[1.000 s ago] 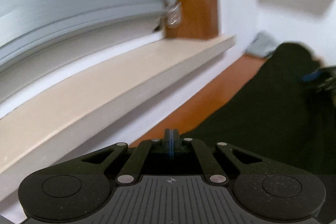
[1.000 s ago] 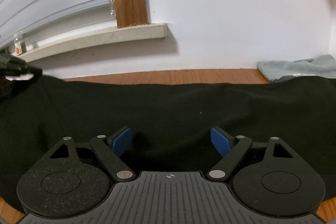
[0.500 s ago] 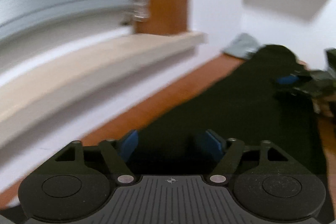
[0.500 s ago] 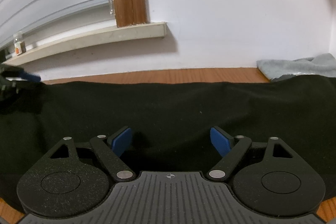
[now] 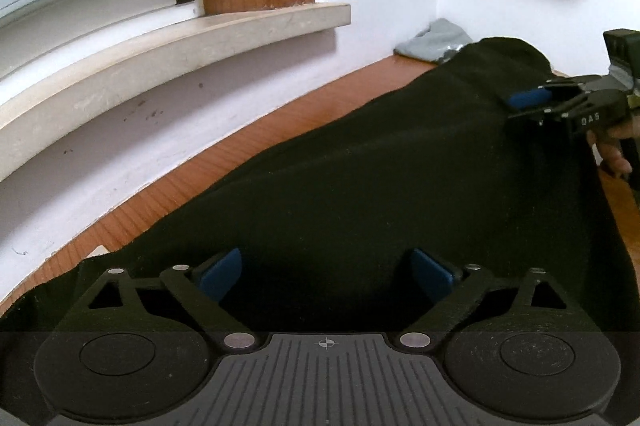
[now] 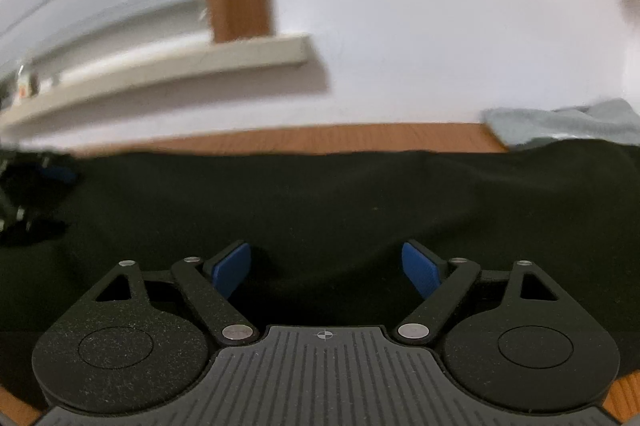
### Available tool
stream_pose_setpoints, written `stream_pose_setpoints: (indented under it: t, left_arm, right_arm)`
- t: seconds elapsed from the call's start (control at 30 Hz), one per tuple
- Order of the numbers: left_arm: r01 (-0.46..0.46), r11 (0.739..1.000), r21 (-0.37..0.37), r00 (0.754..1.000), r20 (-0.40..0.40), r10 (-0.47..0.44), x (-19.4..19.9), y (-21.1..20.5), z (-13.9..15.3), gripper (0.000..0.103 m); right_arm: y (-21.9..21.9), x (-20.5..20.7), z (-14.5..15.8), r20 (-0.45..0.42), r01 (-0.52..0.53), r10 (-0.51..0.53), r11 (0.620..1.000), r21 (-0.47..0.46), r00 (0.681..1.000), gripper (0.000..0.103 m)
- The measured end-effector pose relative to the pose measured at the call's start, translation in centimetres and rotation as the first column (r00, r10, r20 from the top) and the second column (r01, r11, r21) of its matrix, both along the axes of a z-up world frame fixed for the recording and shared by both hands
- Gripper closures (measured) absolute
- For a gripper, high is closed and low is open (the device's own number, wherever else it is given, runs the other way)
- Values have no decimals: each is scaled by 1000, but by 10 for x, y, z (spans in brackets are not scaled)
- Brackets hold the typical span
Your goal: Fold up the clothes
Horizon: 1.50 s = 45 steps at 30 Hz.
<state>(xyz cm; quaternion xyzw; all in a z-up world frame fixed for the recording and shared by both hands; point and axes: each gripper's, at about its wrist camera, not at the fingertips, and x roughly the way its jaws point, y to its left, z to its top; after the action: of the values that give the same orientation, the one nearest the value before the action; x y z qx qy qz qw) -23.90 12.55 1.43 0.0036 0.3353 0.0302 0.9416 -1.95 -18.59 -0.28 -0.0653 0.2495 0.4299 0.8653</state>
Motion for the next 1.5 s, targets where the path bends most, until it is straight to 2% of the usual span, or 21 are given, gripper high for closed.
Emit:
stream_pose_setpoints:
  t: [0.1, 0.17, 0.2, 0.27, 0.3, 0.37, 0.4, 0.47, 0.57, 0.77, 0.83, 0.93, 0.97, 1.03, 1.07, 1.17, 1.23, 1.3, 1.33, 1.43, 1.5]
  left_arm:
    - [-1, 1000, -24, 1000, 6, 1, -1, 1, 1, 2]
    - [-5, 999, -35, 1000, 10, 5, -3, 2, 1, 2]
    - [-8, 999, -35, 1000, 12, 8, -4, 2, 1, 2]
    - [-12, 999, -34, 1000, 14, 12, -4, 2, 2, 2]
    - [-12, 999, -32, 1000, 13, 13, -4, 2, 2, 2]
    - [-13, 999, -31, 1000, 14, 14, -4, 1, 2, 2]
    - [-15, 999, -30, 1000, 15, 15, -5, 1, 2, 2]
    - [-15, 999, -29, 1000, 16, 15, -5, 1, 3, 2]
    - [-14, 999, -32, 1000, 16, 15, -5, 1, 3, 2]
    - [-14, 999, -40, 1000, 19, 15, -6, 2, 3, 1]
    - [-15, 999, -39, 1000, 19, 15, -6, 2, 3, 1]
    - [-14, 999, -41, 1000, 21, 15, -7, 2, 3, 1]
    - [-14, 999, -42, 1000, 21, 15, -7, 2, 4, 1]
    - [-14, 999, -43, 1000, 22, 15, -7, 3, 4, 1]
    - [-14, 999, -43, 1000, 22, 15, -7, 3, 4, 1]
    - [-14, 999, -44, 1000, 22, 15, -7, 3, 4, 1]
    - [-14, 999, -44, 1000, 22, 15, -7, 3, 4, 1]
    - [-13, 999, -44, 1000, 22, 14, -7, 4, 4, 1]
    - [-13, 999, -44, 1000, 22, 14, -7, 4, 4, 1]
    - [-12, 999, -45, 1000, 22, 13, -7, 5, 4, 1]
    - [-12, 999, -46, 1000, 22, 13, -7, 5, 4, 1]
  right_arm:
    - [-30, 12, 8, -31, 51, -49, 996, 72, 998, 10]
    - [-64, 27, 15, -26, 156, -155, 984, 89, 988, 10]
    - [-89, 40, 16, -58, 235, -230, 965, 116, 972, 10]
    - [-142, 66, 16, -130, 391, -373, 906, 163, 919, 12]
    - [-167, 79, 15, -174, 475, -448, 863, 173, 877, 13]
    - [-217, 103, 13, -262, 631, -582, 754, 179, 770, 30]
    - [-239, 111, 12, -298, 684, -623, 704, 190, 724, 30]
    - [-262, 125, 8, -359, 720, -635, 665, 197, 684, 31]
    - [-276, 135, 6, -405, 741, -630, 632, 229, 662, 32]
    - [-261, 149, 7, -402, 727, -618, 648, 226, 676, 36]
    - [-255, 150, 6, -414, 731, -616, 643, 226, 670, 45]
    - [-249, 151, 6, -428, 738, -616, 637, 224, 662, 85]
    - [-249, 146, 11, -393, 721, -611, 636, 274, 688, 100]
    - [-247, 136, 20, -315, 677, -600, 633, 375, 735, 100]
    - [-245, 137, 23, -325, 681, -599, 639, 358, 732, 99]
    - [-242, 142, 26, -350, 717, -627, 633, 292, 696, 96]
    - [-245, 142, 28, -347, 753, -670, 607, 253, 657, 83]
    - [-250, 142, 28, -336, 792, -719, 572, 212, 609, 53]
    - [-252, 142, 26, -332, 807, -736, 557, 199, 590, 51]
    - [-260, 149, 15, -366, 815, -732, 551, 177, 574, 50]
    - [-262, 150, 9, -381, 816, -727, 552, 170, 571, 41]
